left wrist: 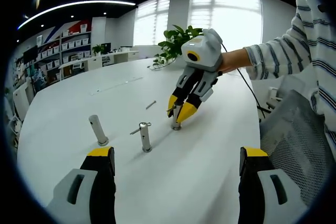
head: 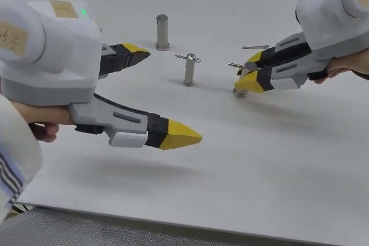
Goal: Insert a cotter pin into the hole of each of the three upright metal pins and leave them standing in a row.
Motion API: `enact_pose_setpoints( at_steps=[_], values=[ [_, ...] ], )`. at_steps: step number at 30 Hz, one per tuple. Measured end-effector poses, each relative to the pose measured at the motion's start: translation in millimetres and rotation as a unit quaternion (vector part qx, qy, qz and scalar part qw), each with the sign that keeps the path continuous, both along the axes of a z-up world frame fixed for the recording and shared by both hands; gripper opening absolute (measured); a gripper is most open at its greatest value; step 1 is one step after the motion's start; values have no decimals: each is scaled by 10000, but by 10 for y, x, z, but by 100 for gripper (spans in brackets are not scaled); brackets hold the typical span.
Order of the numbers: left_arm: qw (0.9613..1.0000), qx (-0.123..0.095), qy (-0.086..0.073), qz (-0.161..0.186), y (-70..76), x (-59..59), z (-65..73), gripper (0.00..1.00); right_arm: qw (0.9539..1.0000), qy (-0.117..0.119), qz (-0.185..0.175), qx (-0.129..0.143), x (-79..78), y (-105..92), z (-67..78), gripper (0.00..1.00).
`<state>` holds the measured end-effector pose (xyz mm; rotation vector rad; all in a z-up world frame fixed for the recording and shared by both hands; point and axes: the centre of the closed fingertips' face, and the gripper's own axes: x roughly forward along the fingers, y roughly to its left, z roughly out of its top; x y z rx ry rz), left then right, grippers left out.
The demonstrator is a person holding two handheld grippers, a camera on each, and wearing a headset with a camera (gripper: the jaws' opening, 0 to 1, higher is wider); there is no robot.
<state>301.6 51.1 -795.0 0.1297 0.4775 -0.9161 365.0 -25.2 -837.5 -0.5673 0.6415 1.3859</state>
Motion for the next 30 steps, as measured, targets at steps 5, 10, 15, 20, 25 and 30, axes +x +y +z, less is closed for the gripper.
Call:
enact_pose_setpoints(
  at_steps=[5,10,15,20,25,30],
  values=[
    [10000,9,-25,5,15,11,25,99,10000,24,7,71,-3,10,5,16],
    [10000,9,-2,-14,18,10,37,99,9999,113,-48,33,-9,7,5,17],
    [10000,53,-2,-20,24,13,34,99,9999,4,-131,16,35,-15,14,24],
    [10000,85,25,-8,49,6,27,99,9993,4,-364,104,-2,-89,76,29],
    [9999,102,71,34,98,-3,15,96,9972,-1,-703,265,-40,-176,166,32],
    [9999,107,105,67,132,-13,9,96,9946,-69,-941,433,-110,-225,264,37]
  ],
)
